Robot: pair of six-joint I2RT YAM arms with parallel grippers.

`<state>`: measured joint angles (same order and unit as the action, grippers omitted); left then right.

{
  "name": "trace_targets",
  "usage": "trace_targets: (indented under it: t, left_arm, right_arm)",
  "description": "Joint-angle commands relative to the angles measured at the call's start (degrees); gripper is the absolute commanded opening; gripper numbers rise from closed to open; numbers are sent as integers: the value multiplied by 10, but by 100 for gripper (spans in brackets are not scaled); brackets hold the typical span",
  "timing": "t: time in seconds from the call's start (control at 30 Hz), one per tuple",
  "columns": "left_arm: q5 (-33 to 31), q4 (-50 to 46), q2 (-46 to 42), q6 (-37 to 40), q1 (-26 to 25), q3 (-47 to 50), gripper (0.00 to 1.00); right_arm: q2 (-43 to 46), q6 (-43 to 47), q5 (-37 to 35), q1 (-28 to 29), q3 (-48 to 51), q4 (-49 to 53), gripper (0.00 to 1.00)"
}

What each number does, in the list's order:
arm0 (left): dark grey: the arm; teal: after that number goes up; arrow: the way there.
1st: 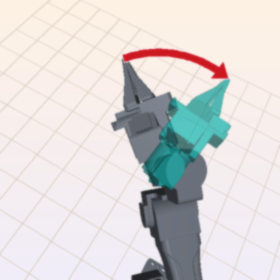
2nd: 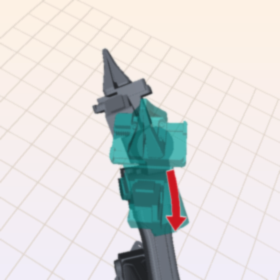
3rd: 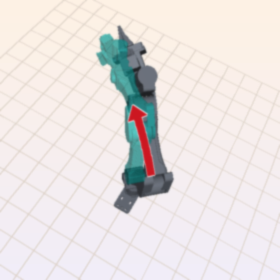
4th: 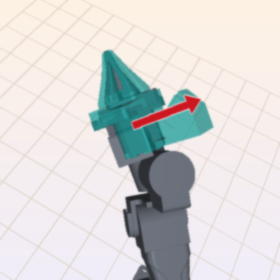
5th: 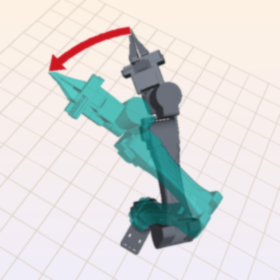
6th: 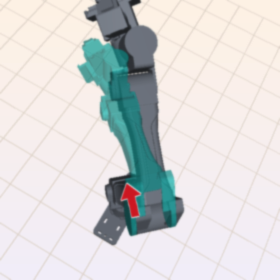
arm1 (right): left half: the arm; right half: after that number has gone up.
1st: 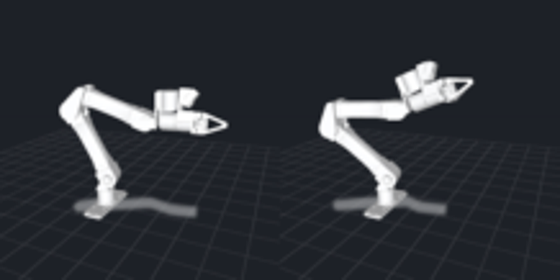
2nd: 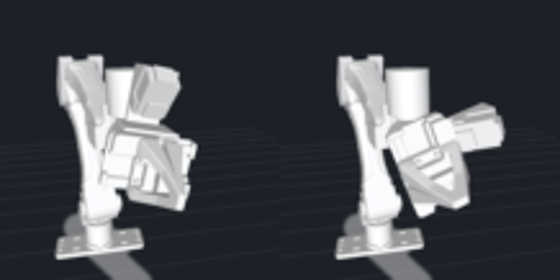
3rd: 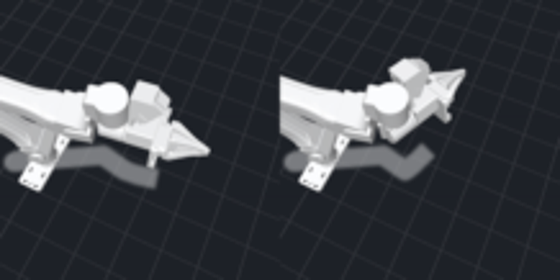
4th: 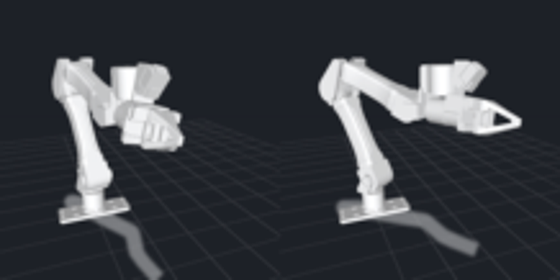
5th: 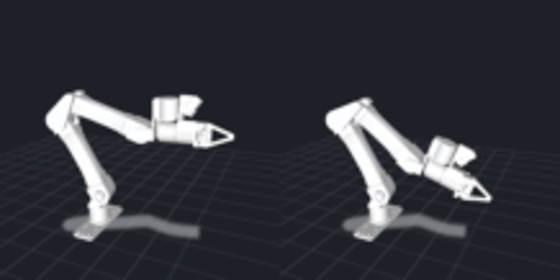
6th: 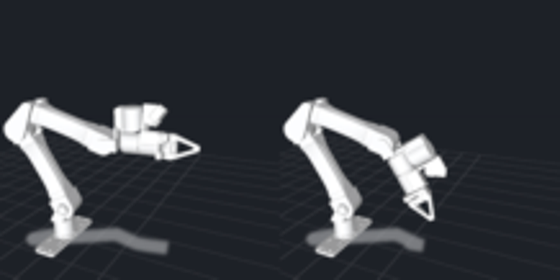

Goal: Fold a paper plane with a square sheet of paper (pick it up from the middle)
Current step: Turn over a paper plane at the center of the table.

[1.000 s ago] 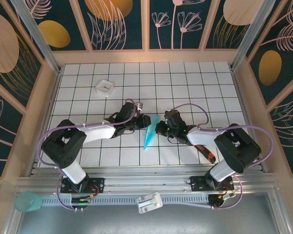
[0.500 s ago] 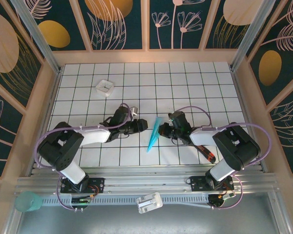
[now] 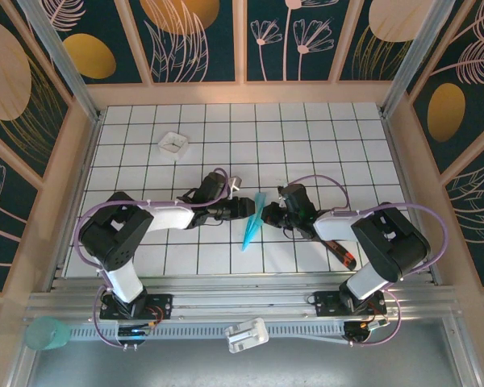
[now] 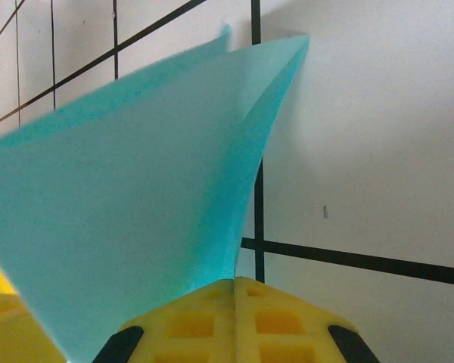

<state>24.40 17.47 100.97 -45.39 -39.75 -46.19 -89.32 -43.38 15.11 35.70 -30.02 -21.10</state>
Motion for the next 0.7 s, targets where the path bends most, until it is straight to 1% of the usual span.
trace_targets:
  t: [0.0,0.2,0.27,0.43,0.57,0.63,0.67]
  left_arm:
    - [-15,-23,9,14,0,-13,45]
    - [-10,-21,18,12,-1,-17,38]
    - [-11,-27,24,17,0,-21,35]
    - [-14,-31,27,19,1,-28,20]
    - [-44,-24,9,7,11,-14,5]
    - [-54,-3,-3,-13,23,6,0]
    - [-58,13,-9,-27,29,20,0]
  right_arm:
    - [-9,12,5,-4,4,-15,0]
    - [-5,12,4,-5,8,-13,0]
    - [-4,13,4,-6,8,-14,0]
    - [-8,22,4,-10,3,-6,0]
    - [-3,35,15,-25,1,5,0]
    - [-2,42,30,-36,-3,11,0]
    - [-2,42,40,-41,-2,8,0]
